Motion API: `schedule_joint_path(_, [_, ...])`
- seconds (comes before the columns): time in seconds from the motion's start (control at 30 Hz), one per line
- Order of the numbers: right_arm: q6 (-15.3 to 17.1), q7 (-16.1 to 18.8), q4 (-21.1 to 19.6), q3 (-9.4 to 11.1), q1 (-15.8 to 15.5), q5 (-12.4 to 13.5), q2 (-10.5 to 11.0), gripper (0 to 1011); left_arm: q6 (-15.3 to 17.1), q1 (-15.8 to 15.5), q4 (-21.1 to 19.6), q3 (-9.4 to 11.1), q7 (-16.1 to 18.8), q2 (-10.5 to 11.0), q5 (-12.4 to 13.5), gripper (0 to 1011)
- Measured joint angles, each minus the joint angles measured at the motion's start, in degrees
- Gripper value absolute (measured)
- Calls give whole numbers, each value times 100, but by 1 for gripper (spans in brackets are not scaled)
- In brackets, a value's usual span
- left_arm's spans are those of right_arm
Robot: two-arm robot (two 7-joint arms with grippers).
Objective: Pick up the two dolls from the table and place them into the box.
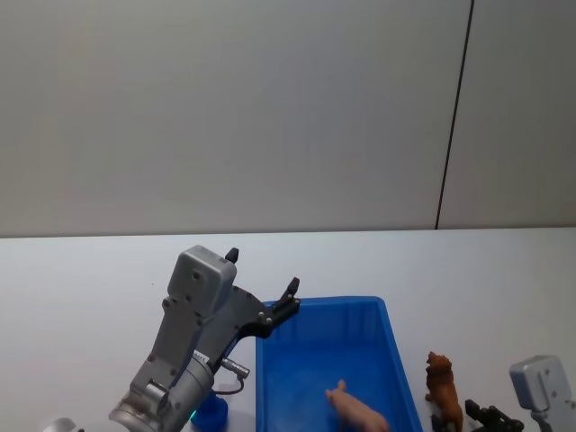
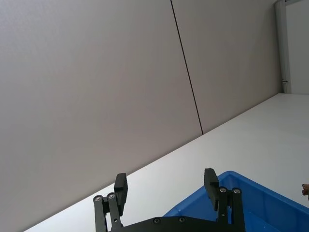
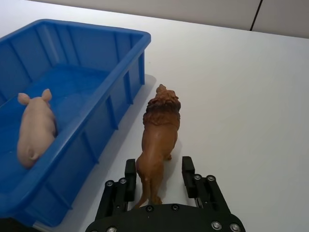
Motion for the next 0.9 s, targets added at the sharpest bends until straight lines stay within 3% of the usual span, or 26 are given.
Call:
schedule_joint_path(0.17, [18, -126, -5, -3, -27, -52, -6, 474, 0, 0, 0, 0, 0, 0, 0, 1002])
schedule_joint_path(0.23, [22, -204, -33, 0, -49, -74, -4, 371, 0, 0, 0, 0, 0, 0, 0, 1002])
schedule_joint_path(0.37, [23, -315, -86, 12, -87, -111, 9, 286, 0, 0, 0, 0, 0, 0, 0, 1002])
schedule_joint_path(0.7, [-128, -399, -246, 38, -129, -193, 35, 275, 0, 0, 0, 0, 0, 0, 0, 1002])
schedule_joint_path(0.9, [-332, -255, -372, 40, -101, -239, 32, 275, 0, 0, 0, 0, 0, 0, 0, 1002])
